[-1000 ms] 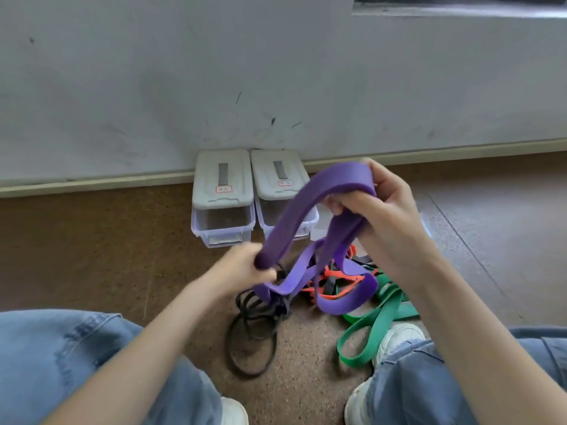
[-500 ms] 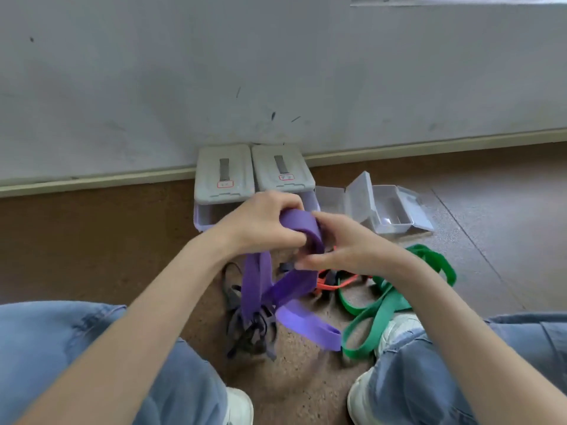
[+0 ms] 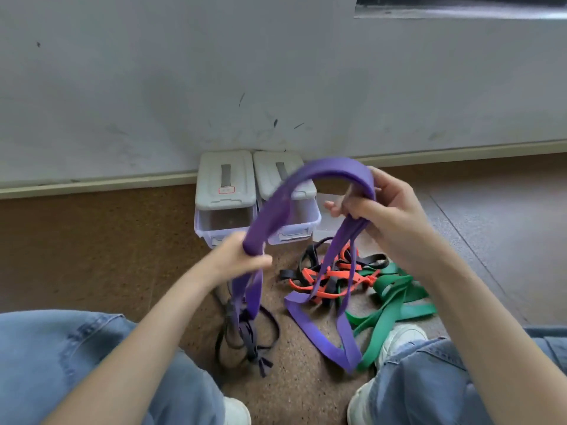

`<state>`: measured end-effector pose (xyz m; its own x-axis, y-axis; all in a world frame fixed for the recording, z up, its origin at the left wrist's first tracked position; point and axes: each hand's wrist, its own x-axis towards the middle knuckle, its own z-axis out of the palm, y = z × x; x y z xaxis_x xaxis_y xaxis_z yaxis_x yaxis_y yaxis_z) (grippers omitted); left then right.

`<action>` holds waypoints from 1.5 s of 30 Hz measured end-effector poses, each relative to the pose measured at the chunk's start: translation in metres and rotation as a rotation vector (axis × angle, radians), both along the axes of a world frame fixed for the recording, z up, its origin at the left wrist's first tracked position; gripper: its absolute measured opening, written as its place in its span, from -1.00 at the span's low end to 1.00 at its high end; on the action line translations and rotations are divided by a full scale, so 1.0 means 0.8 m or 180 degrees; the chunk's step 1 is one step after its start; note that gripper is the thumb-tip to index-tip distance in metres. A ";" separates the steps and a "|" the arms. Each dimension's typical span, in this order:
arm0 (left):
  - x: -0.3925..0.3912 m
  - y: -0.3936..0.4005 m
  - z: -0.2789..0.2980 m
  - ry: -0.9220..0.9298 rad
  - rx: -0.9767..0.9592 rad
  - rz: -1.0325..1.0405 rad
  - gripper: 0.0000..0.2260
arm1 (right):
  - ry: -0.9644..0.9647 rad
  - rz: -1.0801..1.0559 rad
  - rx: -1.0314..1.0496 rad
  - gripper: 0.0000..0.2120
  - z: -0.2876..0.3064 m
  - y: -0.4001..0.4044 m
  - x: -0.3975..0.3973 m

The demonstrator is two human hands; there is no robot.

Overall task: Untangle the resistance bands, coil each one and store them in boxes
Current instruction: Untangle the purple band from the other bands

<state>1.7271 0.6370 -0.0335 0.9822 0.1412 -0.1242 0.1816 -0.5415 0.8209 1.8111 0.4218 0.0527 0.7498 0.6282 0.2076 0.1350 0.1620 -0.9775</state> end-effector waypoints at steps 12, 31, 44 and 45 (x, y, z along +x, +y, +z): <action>0.008 -0.041 0.120 -0.0190 -0.0056 -0.0899 -0.87 | -0.0885 0.0740 -0.1890 -0.60 -0.027 0.012 -0.009; 0.007 -0.026 0.063 -0.0241 -0.1018 -0.0054 -0.89 | -0.0395 -0.0193 -0.2715 -0.24 -0.048 0.000 0.006; 0.012 -0.044 0.105 -0.0612 -0.2117 0.1074 -0.77 | -0.0672 -0.0716 -0.2345 -0.59 -0.049 0.007 -0.012; 0.014 -0.043 0.104 -0.0621 -0.2219 0.1272 -0.78 | -0.0589 -0.0496 -0.2317 -0.55 -0.046 0.004 -0.008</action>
<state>1.7383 0.6027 0.0496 0.8872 0.4380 -0.1450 0.0720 0.1790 0.9812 1.8045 0.4247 0.0159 0.8342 0.5445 -0.0873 0.2752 -0.5482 -0.7898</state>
